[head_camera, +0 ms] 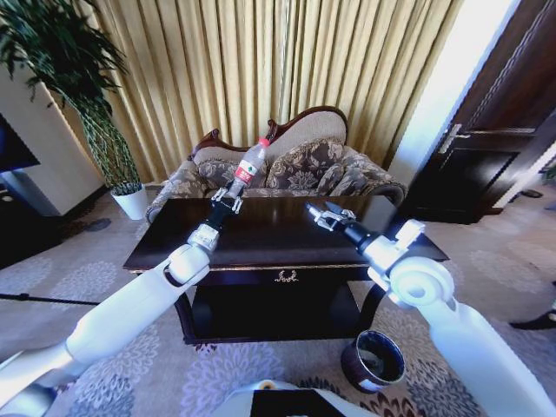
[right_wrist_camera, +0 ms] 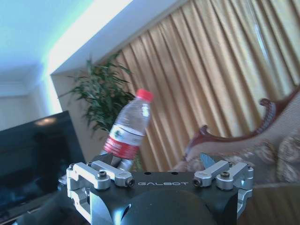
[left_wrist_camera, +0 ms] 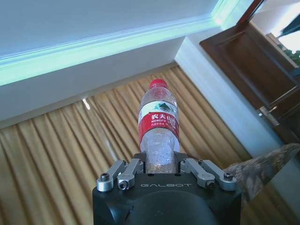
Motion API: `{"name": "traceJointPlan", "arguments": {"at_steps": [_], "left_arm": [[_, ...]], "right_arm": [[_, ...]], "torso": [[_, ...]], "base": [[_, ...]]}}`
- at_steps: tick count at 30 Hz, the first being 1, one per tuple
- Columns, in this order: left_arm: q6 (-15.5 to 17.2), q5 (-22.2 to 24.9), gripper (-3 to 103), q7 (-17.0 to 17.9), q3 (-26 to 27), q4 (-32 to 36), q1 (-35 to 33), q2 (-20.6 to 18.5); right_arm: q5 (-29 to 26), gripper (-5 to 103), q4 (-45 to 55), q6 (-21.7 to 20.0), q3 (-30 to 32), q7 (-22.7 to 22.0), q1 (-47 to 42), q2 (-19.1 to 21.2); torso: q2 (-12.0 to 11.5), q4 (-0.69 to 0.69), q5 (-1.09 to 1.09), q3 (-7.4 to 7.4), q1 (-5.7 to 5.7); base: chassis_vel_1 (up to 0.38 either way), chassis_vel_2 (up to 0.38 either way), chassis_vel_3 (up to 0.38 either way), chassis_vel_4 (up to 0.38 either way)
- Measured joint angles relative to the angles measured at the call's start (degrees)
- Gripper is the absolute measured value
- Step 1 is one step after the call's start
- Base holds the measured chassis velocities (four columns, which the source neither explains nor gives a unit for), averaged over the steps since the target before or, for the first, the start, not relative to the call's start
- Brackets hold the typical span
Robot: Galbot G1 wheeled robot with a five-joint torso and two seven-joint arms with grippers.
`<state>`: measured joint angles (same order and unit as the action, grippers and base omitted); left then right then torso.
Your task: Move to the front of the table and place the trash on the table into the trash bin.
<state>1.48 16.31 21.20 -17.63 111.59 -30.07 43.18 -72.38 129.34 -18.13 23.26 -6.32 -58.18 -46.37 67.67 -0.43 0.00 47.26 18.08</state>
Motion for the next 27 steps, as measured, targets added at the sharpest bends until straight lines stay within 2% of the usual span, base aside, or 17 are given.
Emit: {"name": "traceJointPlan", "arguments": {"at_steps": [4, 14, 27], "left_arm": [[0.84, 0.23, 29, 0.01, -3.00, 1.84, 2.07, 1.07], [3.75, 1.68, 29, 0.52, -8.98, 5.21, 6.93, 2.02], [4.48, 1.92, 28, 0.69, -14.04, 6.82, 8.12, 3.78]], "right_arm": [[-0.47, 100, 0.12, -0.11, -2.30, -0.13, 3.27, -0.31], [-0.98, 100, -0.16, -1.14, -3.16, -0.32, 4.37, 0.61], [-1.51, 100, -4.34, -1.15, -5.20, -0.39, 8.52, 0.06]], "torso": [[0.00, 0.00, 0.00, 0.00, 0.00], [0.00, -0.01, 0.01, 0.00, 0.00], [0.00, 0.00, 0.00, 0.00, 0.00]], "base": [[0.000, 0.000, 0.000, 0.000], [0.000, 0.000, 0.000, 0.000], [0.000, 0.000, 0.000, 0.000]]}}
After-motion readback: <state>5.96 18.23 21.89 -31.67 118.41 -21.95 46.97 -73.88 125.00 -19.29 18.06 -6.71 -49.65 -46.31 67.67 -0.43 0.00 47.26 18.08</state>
